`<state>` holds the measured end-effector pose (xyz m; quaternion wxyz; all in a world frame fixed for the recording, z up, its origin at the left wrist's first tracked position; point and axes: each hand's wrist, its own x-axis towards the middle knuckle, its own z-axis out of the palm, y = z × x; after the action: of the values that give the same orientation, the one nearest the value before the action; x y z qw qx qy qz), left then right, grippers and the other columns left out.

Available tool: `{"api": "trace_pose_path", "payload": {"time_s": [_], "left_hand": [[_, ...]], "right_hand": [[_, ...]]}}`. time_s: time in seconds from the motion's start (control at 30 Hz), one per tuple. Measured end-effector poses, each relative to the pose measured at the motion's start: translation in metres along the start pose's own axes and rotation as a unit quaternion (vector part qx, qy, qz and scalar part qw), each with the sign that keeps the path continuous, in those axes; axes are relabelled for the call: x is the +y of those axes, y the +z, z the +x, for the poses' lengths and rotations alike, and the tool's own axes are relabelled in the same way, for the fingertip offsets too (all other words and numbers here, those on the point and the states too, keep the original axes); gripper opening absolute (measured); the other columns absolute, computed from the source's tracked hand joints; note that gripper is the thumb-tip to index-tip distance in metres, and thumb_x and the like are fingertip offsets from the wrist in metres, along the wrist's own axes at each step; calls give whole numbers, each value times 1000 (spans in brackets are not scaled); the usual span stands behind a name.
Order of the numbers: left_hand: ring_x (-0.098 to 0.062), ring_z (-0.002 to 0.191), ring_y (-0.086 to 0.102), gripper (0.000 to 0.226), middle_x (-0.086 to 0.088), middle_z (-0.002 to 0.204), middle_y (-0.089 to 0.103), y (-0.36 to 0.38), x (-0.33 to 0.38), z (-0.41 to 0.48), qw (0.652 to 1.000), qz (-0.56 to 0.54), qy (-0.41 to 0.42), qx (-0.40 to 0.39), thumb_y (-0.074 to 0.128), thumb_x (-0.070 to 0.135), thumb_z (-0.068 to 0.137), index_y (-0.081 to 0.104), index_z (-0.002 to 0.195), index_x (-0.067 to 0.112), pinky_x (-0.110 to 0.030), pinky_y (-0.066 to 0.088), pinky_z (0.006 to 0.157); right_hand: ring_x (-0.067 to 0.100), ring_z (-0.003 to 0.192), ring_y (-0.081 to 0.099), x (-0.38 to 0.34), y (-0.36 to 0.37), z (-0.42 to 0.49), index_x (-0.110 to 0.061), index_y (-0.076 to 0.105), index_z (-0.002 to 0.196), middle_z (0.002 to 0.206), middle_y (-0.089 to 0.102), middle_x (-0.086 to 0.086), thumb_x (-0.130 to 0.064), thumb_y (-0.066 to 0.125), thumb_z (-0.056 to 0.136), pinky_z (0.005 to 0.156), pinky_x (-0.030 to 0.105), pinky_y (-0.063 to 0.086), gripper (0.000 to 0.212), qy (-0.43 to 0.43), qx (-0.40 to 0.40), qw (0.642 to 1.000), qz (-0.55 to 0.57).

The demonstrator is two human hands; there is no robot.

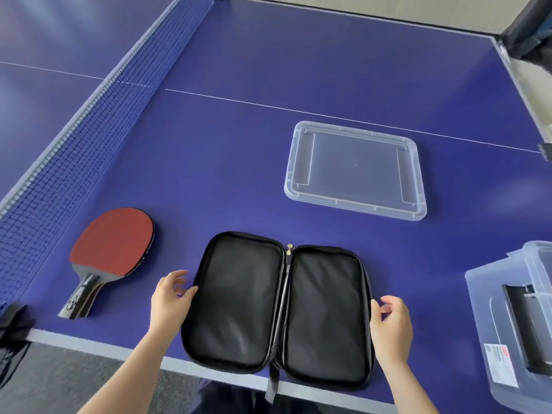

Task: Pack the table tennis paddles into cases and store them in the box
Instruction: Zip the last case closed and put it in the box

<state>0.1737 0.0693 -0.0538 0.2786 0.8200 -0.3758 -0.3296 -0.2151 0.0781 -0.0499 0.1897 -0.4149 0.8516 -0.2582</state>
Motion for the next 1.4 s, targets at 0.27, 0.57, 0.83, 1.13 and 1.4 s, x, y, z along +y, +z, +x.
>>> {"api": "trace_pose_path", "payload": {"time_s": [0.27,0.57,0.83,1.13,1.4], "left_hand": [[-28,101,55,41,-8,114,52,-64,-8,42,987,68,113,92,71,11,84,59,123,7,-35,43,85],[-34,131,36,68,-14,138,40,-158,-49,121,992,60,-15,111,70,37,84,41,141,13,-55,30,107],[-28,116,52,72,-13,132,49,-180,-71,172,992,-71,-105,-17,73,37,82,40,140,10,-47,43,102],[-29,117,53,53,-12,130,52,-176,-75,190,985,-100,-130,-50,75,20,81,54,129,15,-50,47,99],[-22,96,58,44,-8,115,59,-172,-61,178,976,-169,-133,-33,75,14,81,57,121,11,-34,48,83]], "right_hand": [[24,78,50,-99,54,-34,-4,60,102,89,57,8,-4,64,86,72,33,40,17,-96,-40,991,79],[17,91,53,-241,168,-140,-12,55,114,103,55,1,-18,62,89,80,22,40,27,-116,-224,957,142],[15,104,53,-316,248,-202,-15,43,134,124,52,2,-29,58,92,86,26,45,46,24,-371,918,140],[22,100,57,-341,273,-209,-16,45,126,119,54,6,-21,55,93,83,34,51,34,118,-325,929,133],[20,104,55,-332,262,-203,-20,47,124,122,54,5,-25,61,91,87,32,52,36,95,-312,932,157]]}}
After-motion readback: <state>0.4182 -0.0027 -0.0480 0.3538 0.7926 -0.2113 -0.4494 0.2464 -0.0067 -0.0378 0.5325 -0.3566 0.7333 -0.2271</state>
